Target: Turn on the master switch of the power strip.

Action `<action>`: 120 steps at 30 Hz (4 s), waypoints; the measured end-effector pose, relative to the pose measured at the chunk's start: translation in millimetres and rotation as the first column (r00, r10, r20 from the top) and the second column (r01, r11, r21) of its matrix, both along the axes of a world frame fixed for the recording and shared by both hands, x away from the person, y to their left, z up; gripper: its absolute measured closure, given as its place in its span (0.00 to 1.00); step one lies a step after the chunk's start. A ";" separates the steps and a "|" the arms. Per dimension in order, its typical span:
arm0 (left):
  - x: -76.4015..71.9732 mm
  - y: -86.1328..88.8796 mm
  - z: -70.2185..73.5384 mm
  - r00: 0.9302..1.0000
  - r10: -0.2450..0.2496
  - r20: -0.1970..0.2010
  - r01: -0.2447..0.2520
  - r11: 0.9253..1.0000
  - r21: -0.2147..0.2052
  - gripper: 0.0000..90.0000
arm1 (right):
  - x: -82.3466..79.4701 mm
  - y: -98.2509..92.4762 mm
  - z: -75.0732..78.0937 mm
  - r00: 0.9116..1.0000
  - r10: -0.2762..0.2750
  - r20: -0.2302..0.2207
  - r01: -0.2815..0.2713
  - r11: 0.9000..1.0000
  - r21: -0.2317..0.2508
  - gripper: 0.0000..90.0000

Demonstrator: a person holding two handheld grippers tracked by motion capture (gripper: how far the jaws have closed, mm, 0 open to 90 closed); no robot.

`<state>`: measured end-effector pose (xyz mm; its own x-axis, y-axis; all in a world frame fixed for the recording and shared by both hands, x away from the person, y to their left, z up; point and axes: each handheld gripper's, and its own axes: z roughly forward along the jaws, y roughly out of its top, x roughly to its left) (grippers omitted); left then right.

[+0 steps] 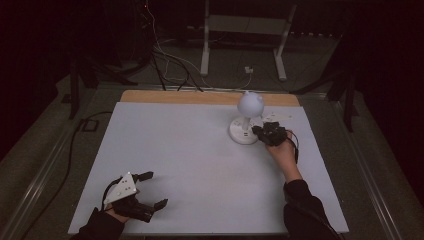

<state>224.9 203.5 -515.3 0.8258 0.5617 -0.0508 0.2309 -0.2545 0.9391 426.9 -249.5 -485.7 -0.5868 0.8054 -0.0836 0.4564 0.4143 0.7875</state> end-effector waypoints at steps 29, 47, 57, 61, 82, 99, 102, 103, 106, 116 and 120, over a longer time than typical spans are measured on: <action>0.1 0.7 0.6 1.000 0.002 0.002 -0.002 1.000 -0.001 0.00 | -17.4 -1.2 13.3 0.996 0.043 -0.072 -0.034 0.992 0.121 0.00; 0.0 0.7 1.0 1.000 0.002 0.002 -0.002 1.000 -0.001 0.00 | -47.6 3.0 27.3 0.993 0.102 -0.065 -0.092 0.986 0.142 0.00; 0.2 1.3 0.9 1.000 0.004 0.001 -0.004 1.000 -0.003 0.00 | -70.9 -0.8 26.3 0.992 0.121 -0.040 -0.114 0.983 0.146 0.00; 0.4 1.4 1.0 1.000 0.005 0.002 -0.005 1.000 -0.002 0.00 | -80.9 -3.2 22.4 0.990 0.134 -0.042 -0.127 0.981 0.149 0.00; 0.8 0.6 0.7 1.000 0.000 0.000 0.000 1.000 0.005 0.00 | -130.0 -10.3 -10.4 0.981 0.180 -0.065 -0.173 0.980 0.102 0.00; 0.1 0.3 0.9 1.000 -0.006 0.000 0.006 1.000 0.006 0.00 | -164.9 -39.1 -24.2 0.981 0.175 -0.084 -0.169 0.982 0.080 0.00; 0.2 0.8 1.1 1.000 -0.004 0.001 0.004 1.000 0.004 0.00 | -169.7 -45.0 -24.7 0.983 0.169 -0.077 -0.163 0.984 0.072 0.00; 0.2 1.1 1.1 1.000 -0.003 0.001 0.003 1.000 0.005 0.00 | -171.4 -47.2 -24.9 0.982 0.171 -0.077 -0.165 0.983 0.080 0.00; 0.0 1.0 1.0 1.000 -0.004 0.001 0.004 1.000 0.007 0.00 | -174.5 -51.6 -25.5 0.981 0.176 -0.082 -0.168 0.981 0.097 0.00; -1.1 0.2 1.5 1.000 -0.008 0.004 0.008 1.000 0.013 0.00 | -189.5 -69.7 -28.1 0.986 0.147 -0.077 -0.142 0.987 0.071 0.00; -1.3 -0.3 1.3 1.000 -0.009 0.004 0.009 1.000 0.015 0.00 | -194.6 -74.7 -29.5 0.988 0.140 -0.061 -0.136 0.988 0.067 0.00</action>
